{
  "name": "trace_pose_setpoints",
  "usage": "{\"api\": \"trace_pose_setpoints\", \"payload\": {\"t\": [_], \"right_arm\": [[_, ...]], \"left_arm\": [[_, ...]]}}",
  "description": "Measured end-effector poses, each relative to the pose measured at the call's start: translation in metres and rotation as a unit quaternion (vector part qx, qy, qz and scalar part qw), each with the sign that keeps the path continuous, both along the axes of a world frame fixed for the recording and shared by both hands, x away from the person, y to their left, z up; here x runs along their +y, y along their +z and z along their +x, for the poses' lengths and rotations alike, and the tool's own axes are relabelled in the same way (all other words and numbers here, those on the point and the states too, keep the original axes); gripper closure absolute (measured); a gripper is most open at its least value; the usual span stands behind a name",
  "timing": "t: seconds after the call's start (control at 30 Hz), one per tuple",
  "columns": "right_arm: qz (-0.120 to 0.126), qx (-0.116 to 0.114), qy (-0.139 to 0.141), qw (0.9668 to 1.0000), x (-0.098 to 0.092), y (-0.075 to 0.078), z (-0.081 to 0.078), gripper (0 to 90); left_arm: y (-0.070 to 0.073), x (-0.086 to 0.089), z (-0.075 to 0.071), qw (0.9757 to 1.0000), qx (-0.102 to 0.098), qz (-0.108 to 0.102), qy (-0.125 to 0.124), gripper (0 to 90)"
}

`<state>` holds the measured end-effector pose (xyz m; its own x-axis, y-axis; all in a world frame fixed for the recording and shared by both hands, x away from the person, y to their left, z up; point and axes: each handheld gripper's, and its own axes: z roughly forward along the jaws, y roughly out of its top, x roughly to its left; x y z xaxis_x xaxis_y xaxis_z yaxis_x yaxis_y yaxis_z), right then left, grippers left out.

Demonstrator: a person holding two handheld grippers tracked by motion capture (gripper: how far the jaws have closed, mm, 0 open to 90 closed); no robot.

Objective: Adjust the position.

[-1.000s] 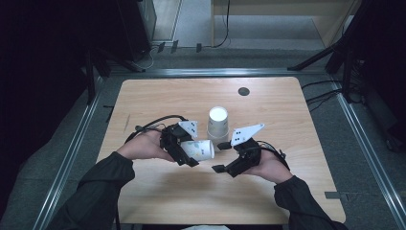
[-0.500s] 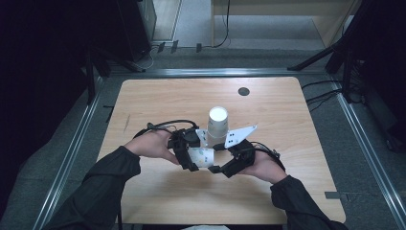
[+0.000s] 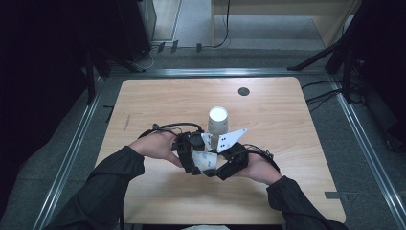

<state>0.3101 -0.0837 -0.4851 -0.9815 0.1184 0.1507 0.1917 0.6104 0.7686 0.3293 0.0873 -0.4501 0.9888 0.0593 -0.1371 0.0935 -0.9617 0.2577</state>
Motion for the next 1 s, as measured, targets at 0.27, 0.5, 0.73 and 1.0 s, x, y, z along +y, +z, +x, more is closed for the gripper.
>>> {"api": "trace_pose_setpoints", "payload": {"t": [0.27,0.5,0.73,1.0], "right_arm": [[-0.005,-0.013,-0.002,0.9999,-0.003,0.005,0.0,34.8],[0.004,-0.013,-0.012,0.9998,-0.013,0.011,0.003,34.7],[0.018,-0.017,-0.026,0.9994,-0.024,0.019,0.005,34.7],[0.025,-0.006,-0.032,0.9991,-0.034,0.022,0.007,34.4]], "left_arm": [[0.001,0.002,0.0,0.9998,-0.005,-0.02,0.004,23.4],[0.001,0.011,0.001,0.9979,-0.009,-0.056,0.03,15.0],[0.0,0.022,0.002,0.9927,-0.007,-0.104,0.06,15.0],[-0.005,0.035,-0.005,0.9843,-0.007,-0.143,0.103,15.4]]}}
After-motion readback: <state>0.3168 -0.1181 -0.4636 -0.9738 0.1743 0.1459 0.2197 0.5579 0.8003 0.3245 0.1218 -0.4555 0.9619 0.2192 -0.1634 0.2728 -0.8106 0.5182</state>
